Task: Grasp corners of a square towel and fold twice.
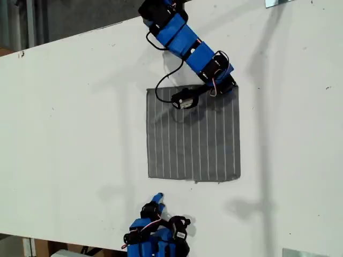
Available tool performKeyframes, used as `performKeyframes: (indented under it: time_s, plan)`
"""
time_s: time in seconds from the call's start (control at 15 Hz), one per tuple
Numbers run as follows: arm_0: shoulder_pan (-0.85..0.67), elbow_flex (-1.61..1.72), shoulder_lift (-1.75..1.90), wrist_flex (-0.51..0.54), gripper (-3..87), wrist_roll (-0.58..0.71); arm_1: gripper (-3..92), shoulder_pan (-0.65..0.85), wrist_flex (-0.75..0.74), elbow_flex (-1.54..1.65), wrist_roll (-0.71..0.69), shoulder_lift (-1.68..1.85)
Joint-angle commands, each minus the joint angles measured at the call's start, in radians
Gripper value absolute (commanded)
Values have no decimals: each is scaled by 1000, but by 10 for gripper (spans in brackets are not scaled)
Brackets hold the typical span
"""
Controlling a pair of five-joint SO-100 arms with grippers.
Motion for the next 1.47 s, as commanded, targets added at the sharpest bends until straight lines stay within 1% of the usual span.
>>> performKeyframes:
  time_s: [0.0,0.07,0.13,0.27,0.4,0.47,0.53,0.8,0.87,1.0,1.13,1.2,1.27,1.4]
  plan:
    - [43,-66,-25,9,174,-31,-1,3,126,-57,8,8]
    - [100,-114,-83,17,175,-80,-1,9,170,-72,8,17]
    - [190,-216,-183,46,173,-144,-1,18,198,-72,8,28]
    - [336,-534,-453,204,162,-241,-1,34,221,-74,0,37]
    - [460,-857,-686,405,152,-344,-1,34,238,-74,5,43]
    - [512,-989,-779,480,157,-380,-1,31,241,-74,6,44]
    - [555,-1078,-845,508,167,-393,-1,28,242,-74,8,44]
    - [695,-1238,-1006,506,216,-414,-1,23,233,-74,8,32]
    - [744,-1239,-1020,479,233,-434,-1,23,232,-74,6,29]
    - [833,-1247,-1051,439,220,-486,-1,23,230,-72,6,26]
    - [927,-1293,-1091,373,229,-525,-1,21,222,-72,6,17]
    - [963,-1397,-1167,379,236,-529,-1,21,219,-72,5,12]
    - [983,-1559,-1285,422,243,-509,-1,26,215,-72,-2,9]
    - [991,-1965,-1566,552,253,-449,-1,32,215,-72,-3,9]
